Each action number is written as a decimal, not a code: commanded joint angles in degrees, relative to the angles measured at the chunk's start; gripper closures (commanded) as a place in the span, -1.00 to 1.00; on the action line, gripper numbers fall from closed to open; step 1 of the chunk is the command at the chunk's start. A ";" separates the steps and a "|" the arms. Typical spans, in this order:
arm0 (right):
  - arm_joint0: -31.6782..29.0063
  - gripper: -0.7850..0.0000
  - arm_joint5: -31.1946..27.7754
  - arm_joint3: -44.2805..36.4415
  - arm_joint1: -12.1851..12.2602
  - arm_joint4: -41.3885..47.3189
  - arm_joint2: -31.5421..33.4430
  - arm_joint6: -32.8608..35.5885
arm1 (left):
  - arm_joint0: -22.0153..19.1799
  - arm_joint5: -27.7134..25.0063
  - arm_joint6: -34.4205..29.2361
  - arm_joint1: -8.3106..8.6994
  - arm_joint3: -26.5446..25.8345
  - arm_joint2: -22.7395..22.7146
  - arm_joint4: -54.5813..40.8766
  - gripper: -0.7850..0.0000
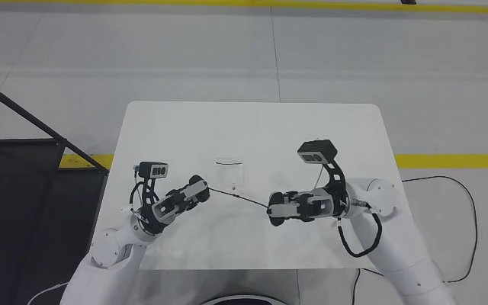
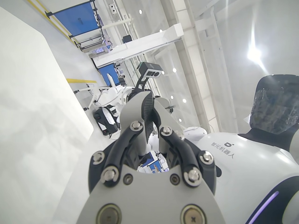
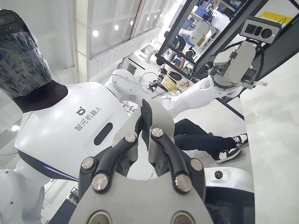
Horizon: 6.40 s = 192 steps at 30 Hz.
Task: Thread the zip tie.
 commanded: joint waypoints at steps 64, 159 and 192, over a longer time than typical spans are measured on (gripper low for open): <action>8.39 1.00 5.68 12.44 -1.55 -5.16 -6.36 5.65 | 0.40 0.77 -2.76 0.74 -0.27 -0.88 -5.08 0.36; -1.04 1.00 4.43 -4.78 1.56 -43.80 3.24 -16.72 | 6.76 -4.53 17.02 0.77 -2.20 -7.69 7.17 -1.00; 9.84 1.00 37.76 2.92 -4.02 -80.73 -18.10 -27.44 | 7.45 -4.57 20.38 0.67 -2.15 -8.86 10.30 -1.00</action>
